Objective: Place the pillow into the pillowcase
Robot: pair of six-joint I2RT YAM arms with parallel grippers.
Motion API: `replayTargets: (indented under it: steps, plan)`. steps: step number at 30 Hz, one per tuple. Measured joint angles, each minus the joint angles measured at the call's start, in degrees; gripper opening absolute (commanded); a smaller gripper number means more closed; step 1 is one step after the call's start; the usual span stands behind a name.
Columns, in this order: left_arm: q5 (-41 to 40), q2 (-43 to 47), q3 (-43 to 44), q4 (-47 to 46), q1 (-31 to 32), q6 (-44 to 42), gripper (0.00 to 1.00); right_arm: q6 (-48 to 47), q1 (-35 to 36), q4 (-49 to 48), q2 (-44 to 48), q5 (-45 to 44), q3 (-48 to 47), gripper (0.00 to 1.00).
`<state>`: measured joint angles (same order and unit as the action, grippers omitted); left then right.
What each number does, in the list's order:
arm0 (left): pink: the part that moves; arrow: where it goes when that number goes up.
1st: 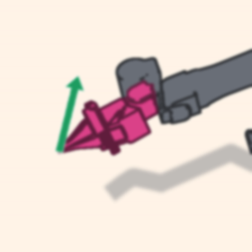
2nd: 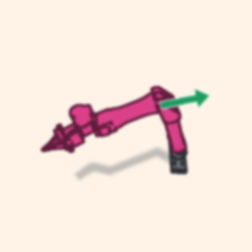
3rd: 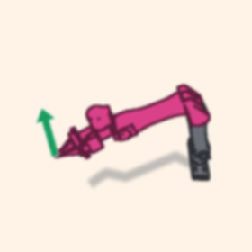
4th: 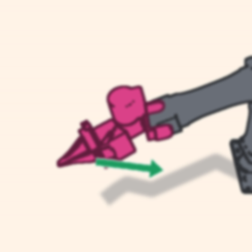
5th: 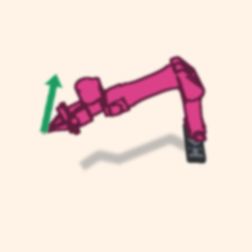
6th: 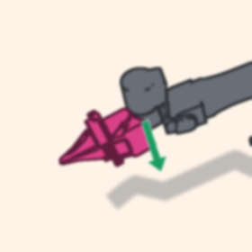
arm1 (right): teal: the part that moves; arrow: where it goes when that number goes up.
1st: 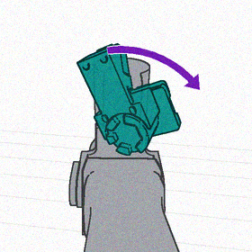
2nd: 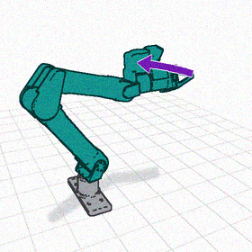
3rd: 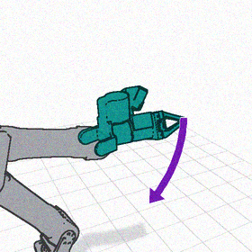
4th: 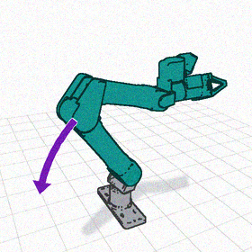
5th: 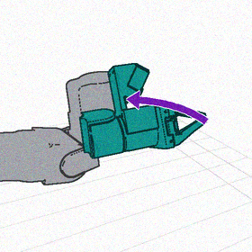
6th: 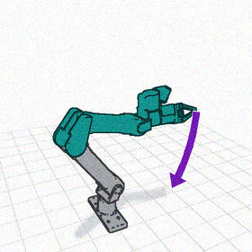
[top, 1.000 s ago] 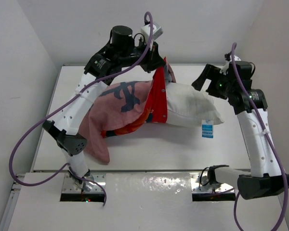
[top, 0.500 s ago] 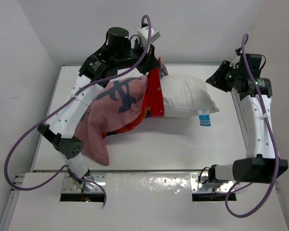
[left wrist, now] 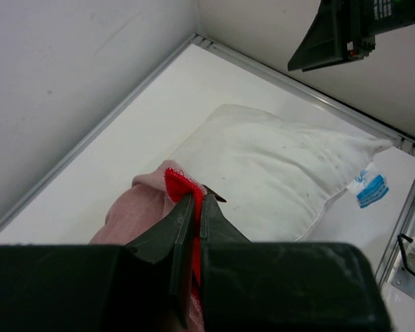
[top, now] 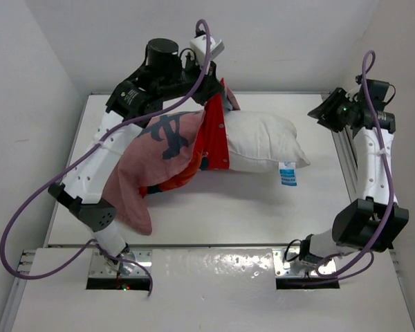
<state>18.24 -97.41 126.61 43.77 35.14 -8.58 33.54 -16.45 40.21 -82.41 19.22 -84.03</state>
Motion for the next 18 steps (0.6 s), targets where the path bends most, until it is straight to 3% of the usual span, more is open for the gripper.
replayTargets:
  steps: [12,16,18]
  plan:
    - [-6.97,8.26,-0.94,-0.59,0.02,-0.63,0.00,-0.90,0.02,-8.04,-8.98,0.98,2.29,0.43]
    - [-8.81,8.39,-0.55,-1.16,0.15,-1.25,0.00,1.33,-0.83,-13.94,-8.22,1.92,12.96,0.26]
    - [-9.49,7.80,0.44,-0.96,0.22,-1.53,0.00,3.89,-1.64,-18.40,-6.95,3.78,22.21,0.22]
